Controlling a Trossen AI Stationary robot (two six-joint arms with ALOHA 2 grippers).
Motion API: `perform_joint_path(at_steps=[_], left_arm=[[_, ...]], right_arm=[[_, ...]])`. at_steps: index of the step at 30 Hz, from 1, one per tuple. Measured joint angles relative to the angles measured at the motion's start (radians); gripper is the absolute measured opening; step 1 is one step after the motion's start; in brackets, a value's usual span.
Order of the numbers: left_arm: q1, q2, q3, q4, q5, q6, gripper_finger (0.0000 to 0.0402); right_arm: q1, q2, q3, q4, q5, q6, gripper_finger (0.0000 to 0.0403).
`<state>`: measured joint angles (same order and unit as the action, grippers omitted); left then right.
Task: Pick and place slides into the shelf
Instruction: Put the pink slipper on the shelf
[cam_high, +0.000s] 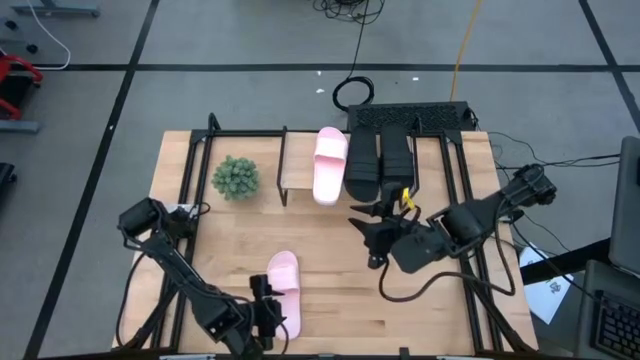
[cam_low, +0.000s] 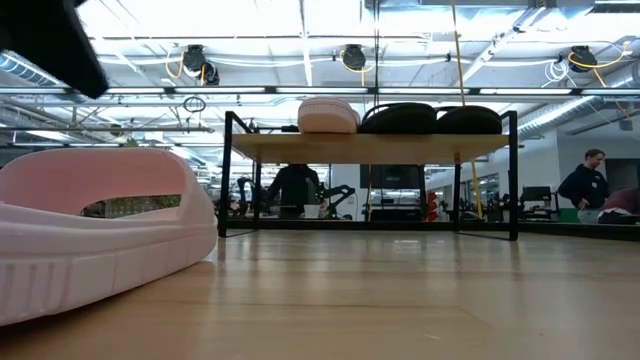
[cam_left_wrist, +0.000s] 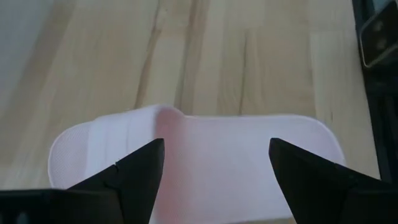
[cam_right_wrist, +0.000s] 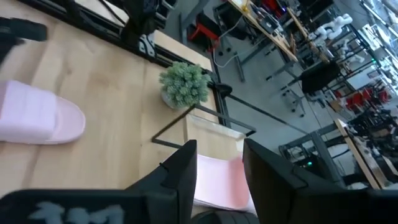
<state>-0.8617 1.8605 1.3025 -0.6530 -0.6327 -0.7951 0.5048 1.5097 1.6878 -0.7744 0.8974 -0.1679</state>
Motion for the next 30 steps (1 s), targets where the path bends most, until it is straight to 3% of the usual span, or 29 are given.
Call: perform_joint_path(at_steps=[17,30], left_arm=[[0.036,0.055,0.002,-0.011,-0.023,-0.064,0.0294],[0.112,0.071,0.002,-0.224,-0.031,-0.153,0.0294]], right_arm=[[0.079,0.001,0.0,-0.001,-0.004,0.051,0.0118],[0.086,0.001,0.0,-0.009,-0.004,0.025,0.0118]])
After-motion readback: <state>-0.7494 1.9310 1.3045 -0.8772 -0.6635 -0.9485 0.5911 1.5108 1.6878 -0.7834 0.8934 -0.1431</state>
